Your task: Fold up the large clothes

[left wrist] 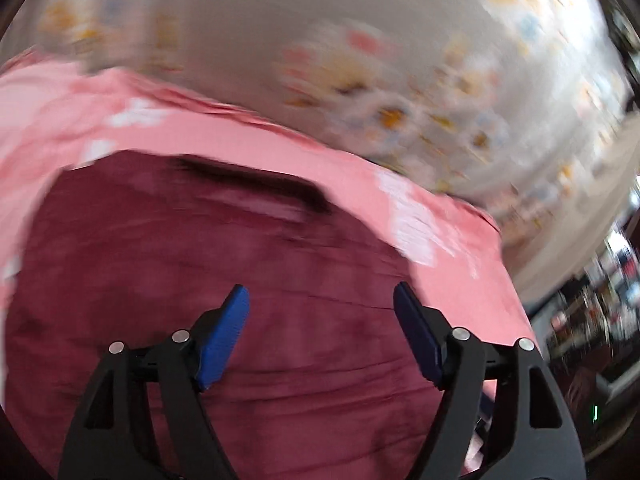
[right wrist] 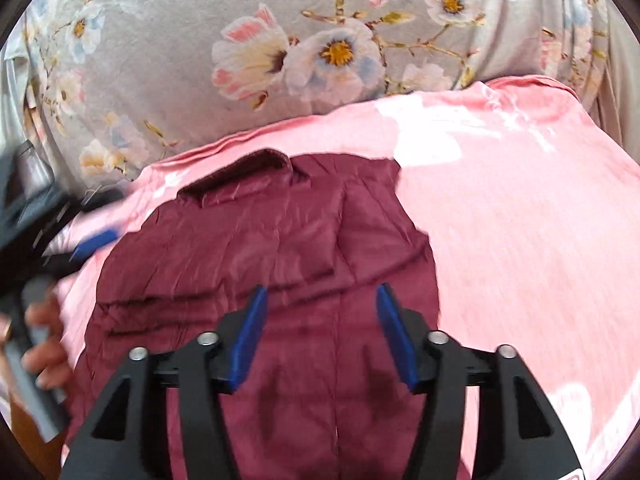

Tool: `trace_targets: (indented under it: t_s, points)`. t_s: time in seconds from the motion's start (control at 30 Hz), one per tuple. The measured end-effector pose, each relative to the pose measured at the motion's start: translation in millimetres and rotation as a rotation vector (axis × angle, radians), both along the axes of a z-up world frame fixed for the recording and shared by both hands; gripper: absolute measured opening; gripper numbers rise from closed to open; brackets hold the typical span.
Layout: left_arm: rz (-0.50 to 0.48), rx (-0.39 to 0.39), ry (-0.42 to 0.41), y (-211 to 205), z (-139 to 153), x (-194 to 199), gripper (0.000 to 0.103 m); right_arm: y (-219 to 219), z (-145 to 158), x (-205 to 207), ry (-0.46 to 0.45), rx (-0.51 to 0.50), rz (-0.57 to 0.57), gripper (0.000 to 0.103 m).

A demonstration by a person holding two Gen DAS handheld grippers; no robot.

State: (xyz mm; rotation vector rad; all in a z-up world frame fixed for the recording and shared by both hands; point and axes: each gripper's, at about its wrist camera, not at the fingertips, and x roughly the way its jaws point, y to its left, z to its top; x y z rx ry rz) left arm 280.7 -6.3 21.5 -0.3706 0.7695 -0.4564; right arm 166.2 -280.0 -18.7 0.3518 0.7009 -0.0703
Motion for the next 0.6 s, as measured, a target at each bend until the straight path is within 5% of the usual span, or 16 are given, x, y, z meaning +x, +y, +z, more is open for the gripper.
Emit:
trace_targets:
  t_s: [0.27, 0.33, 0.4, 0.43, 0.53, 0.6]
  points:
    - [0.285, -0.216, 0.301, 162.2, -88.2, 18.2, 0.071, -12.8, -35.3, 73.2, 0.107, 0.111, -0.021, 0.057]
    - [0.300, -0.277, 0.341, 176.4, -104.6, 23.9, 0.069, -7.0, -43.4, 85.2, 0.137, 0.114, -0.010, 0.042]
    - [0.306, -0.320, 0.361, 181.7, -114.4, 31.1, 0.064, -1.7, -43.7, 92.8, 0.150, 0.117, 0.018, 0.003]
    - [0.317, -0.335, 0.367, 182.3, -119.1, 35.9, 0.063, 0.6, -39.0, 94.7, 0.139, 0.121, 0.031, 0.003]
    - [0.364, -0.327, 0.376, 183.4, -120.2, 47.3, 0.044, 2.4, -1.3, 91.1, 0.029, 0.118, 0.052, 0.002]
    - [0.412, -0.309, 0.380, 192.6, -115.2, 54.1, 0.017, -3.2, 30.9, 83.3, -0.057, 0.130, 0.057, 0.002]
